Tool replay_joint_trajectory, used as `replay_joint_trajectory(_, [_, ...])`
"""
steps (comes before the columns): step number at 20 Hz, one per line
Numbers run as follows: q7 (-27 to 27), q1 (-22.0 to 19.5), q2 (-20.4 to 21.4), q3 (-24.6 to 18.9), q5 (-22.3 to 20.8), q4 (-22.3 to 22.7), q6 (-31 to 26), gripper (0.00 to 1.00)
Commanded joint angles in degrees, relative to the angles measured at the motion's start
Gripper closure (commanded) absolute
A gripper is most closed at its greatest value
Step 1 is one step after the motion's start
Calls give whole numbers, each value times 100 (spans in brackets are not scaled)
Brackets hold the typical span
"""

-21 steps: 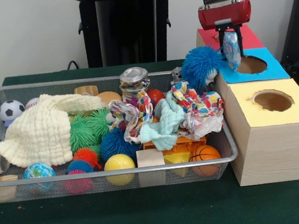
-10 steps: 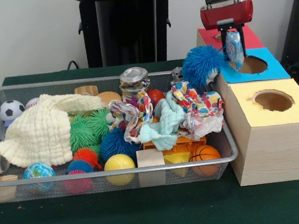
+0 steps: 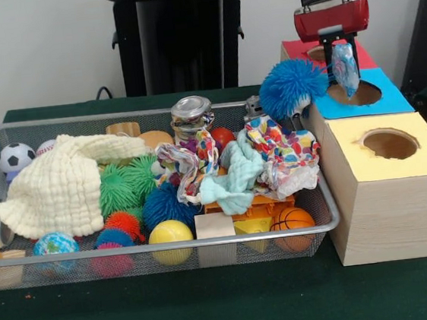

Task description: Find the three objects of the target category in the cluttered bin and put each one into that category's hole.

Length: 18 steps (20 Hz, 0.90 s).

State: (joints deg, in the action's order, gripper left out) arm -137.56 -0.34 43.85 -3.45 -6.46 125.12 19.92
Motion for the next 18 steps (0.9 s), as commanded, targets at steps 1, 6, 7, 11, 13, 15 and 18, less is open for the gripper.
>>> replay_joint_trajectory(1, [-913, 29, -478, -829, 117, -382, -87, 100])
replay_joint_trajectory(6, [-928, -57, -510, -910, 58, -375, -75, 100])
replay_joint_trajectory(7, [-921, -42, -522, -898, 72, -389, -74, 100])
replay_joint_trajectory(11, [-949, 17, -613, -852, 138, -408, 3, 100])
replay_joint_trajectory(13, [-943, 66, -636, -805, 153, -417, 89, 100])
replay_joint_trajectory(15, [-947, 79, -634, -813, 161, -417, 99, 100])
replay_joint_trajectory(18, [-955, 81, -614, -821, 177, -398, 74, 100])
